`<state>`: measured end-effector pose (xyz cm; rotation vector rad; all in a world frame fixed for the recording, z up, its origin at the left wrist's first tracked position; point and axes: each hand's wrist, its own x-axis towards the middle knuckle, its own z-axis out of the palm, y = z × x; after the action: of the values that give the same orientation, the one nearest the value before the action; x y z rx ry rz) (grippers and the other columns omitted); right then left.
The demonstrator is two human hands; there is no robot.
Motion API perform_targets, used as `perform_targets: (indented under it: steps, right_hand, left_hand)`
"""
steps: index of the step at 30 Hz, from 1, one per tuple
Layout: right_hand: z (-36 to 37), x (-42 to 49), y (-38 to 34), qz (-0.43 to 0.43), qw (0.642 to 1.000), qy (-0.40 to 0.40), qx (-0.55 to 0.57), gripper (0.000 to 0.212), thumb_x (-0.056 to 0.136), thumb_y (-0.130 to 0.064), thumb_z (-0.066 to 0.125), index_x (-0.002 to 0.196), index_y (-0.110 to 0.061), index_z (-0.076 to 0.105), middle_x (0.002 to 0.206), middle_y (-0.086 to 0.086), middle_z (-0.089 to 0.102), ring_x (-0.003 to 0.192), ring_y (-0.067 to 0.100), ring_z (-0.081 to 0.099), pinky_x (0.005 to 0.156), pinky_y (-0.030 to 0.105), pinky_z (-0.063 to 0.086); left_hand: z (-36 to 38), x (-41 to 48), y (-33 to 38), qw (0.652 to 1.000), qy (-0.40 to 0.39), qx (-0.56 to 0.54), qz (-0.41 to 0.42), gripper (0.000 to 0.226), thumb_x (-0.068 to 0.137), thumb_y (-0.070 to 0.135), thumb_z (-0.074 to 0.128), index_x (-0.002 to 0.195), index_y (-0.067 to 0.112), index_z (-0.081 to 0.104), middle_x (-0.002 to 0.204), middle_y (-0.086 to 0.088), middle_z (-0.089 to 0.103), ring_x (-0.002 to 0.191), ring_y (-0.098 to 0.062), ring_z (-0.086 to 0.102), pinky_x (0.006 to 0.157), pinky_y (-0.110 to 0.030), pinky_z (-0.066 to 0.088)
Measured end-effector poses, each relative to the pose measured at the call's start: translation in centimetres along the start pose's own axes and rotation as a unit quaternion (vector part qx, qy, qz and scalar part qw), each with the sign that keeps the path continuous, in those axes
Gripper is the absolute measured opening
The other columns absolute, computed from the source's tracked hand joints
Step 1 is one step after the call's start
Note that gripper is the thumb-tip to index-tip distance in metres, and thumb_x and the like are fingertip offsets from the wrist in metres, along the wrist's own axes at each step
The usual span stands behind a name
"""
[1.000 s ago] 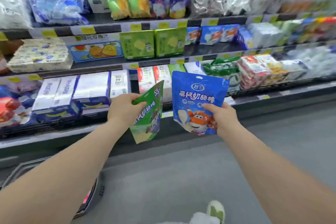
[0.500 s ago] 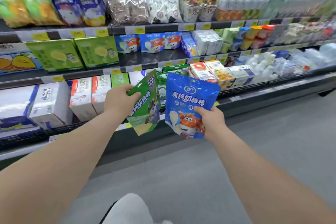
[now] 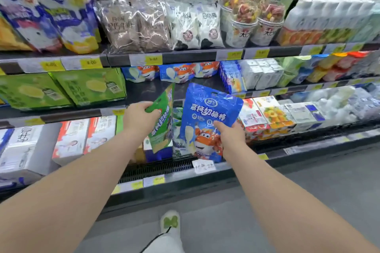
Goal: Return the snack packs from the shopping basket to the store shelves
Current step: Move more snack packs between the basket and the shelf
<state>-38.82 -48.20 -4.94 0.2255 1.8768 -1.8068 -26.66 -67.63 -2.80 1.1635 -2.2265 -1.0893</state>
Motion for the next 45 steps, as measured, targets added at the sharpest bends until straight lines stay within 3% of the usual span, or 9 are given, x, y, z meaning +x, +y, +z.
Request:
perform_targets:
  steps: [7,12,16,19,23,28,33,39,45]
  right_hand:
    - [5.8,9.6,-3.7,0.057,0.995,-0.029,0.077,0.033,0.085,-0.016,0.067,0.117,-0.013,0.059,0.114,0.011,0.066,0.103,0.035,0.063,0.09,0.057,0.05]
    - [8.3,13.3,-4.7,0.063,0.981,-0.07,0.167,0.046,0.088,-0.01,0.064,0.13,-0.01,0.047,0.123,0.014,0.062,0.087,0.03,0.068,0.083,0.052,0.054]
    - [9.6,16.1,-3.9,0.047,0.977,-0.098,0.184,0.019,0.088,-0.008,0.063,0.104,-0.017,0.058,0.113,0.014,0.067,0.093,0.033,0.068,0.084,0.055,0.053]
    - [10.5,18.1,-3.1,-0.016,0.977,-0.124,0.17,0.013,0.088,-0.009,0.064,0.09,-0.021,0.058,0.105,0.01,0.068,0.095,0.032,0.067,0.086,0.054,0.053]
    - [13.0,19.8,-1.2,-0.165,0.962,-0.171,0.135,0.016,0.081,-0.01,0.072,0.085,-0.019,0.059,0.082,-0.001,0.066,0.068,0.013,0.064,0.062,0.029,0.052]
    - [15.5,21.3,1.4,-0.341,0.908,-0.237,0.057,0.04,0.074,0.013,0.068,0.1,-0.013,0.053,0.097,0.013,0.064,0.087,0.023,0.063,0.085,0.039,0.051]
    - [16.4,22.9,3.1,-0.44,0.879,-0.183,-0.021,0.021,0.076,-0.014,0.071,0.088,-0.02,0.055,0.08,-0.008,0.06,0.068,0.004,0.055,0.058,0.01,0.04]
    - [15.2,24.2,2.0,-0.456,0.879,-0.106,-0.091,0.006,0.08,-0.011,0.062,0.083,-0.01,0.057,0.073,0.0,0.058,0.069,0.017,0.051,0.058,0.018,0.035]
    - [14.5,25.7,1.6,-0.451,0.885,-0.088,-0.08,0.015,0.085,-0.016,0.062,0.097,-0.011,0.053,0.096,0.008,0.062,0.087,0.024,0.056,0.079,0.036,0.045]
  left_hand:
    - [2.2,8.4,0.8,0.867,-0.032,-0.421,-0.266,0.008,0.087,0.012,0.065,0.088,0.02,0.064,0.066,0.002,0.073,0.058,-0.014,0.069,0.052,-0.034,0.058]
    - [3.9,11.2,0.4,0.792,-0.032,-0.547,-0.267,0.009,0.094,0.011,0.052,0.095,0.018,0.059,0.077,-0.007,0.074,0.067,-0.023,0.071,0.045,-0.047,0.056]
    - [4.7,13.0,-1.5,0.724,0.029,-0.643,-0.248,0.031,0.094,0.012,0.054,0.123,0.021,0.047,0.108,-0.011,0.067,0.085,-0.029,0.069,0.055,-0.056,0.055]
    - [5.4,13.9,-2.3,0.743,0.033,-0.63,-0.222,0.041,0.094,0.016,0.055,0.134,0.02,0.044,0.12,-0.011,0.064,0.102,-0.034,0.064,0.056,-0.061,0.053]
    - [6.8,14.8,-3.8,0.774,0.024,-0.621,-0.117,0.021,0.09,0.034,0.059,0.095,0.015,0.066,0.085,-0.006,0.074,0.08,-0.025,0.071,0.061,-0.05,0.058]
    - [10.1,15.3,-5.5,0.837,-0.003,-0.545,0.052,0.021,0.079,0.047,0.067,0.087,0.028,0.068,0.078,0.011,0.07,0.078,-0.011,0.066,0.089,-0.041,0.047]
    - [15.8,15.8,-7.1,0.936,0.163,-0.292,0.113,0.105,0.05,0.04,0.089,0.139,0.022,0.037,0.13,-0.005,0.056,0.119,-0.019,0.055,0.104,-0.033,0.041]
    - [14.7,16.6,-8.9,0.932,0.279,-0.221,0.072,0.045,0.07,0.015,0.079,0.108,0.018,0.055,0.096,0.004,0.064,0.087,-0.011,0.058,0.078,-0.021,0.043]
    - [8.9,18.9,-11.8,0.969,0.189,-0.153,0.04,0.039,0.083,-0.001,0.061,0.12,0.008,0.055,0.121,-0.016,0.062,0.108,-0.031,0.058,0.096,-0.044,0.047]
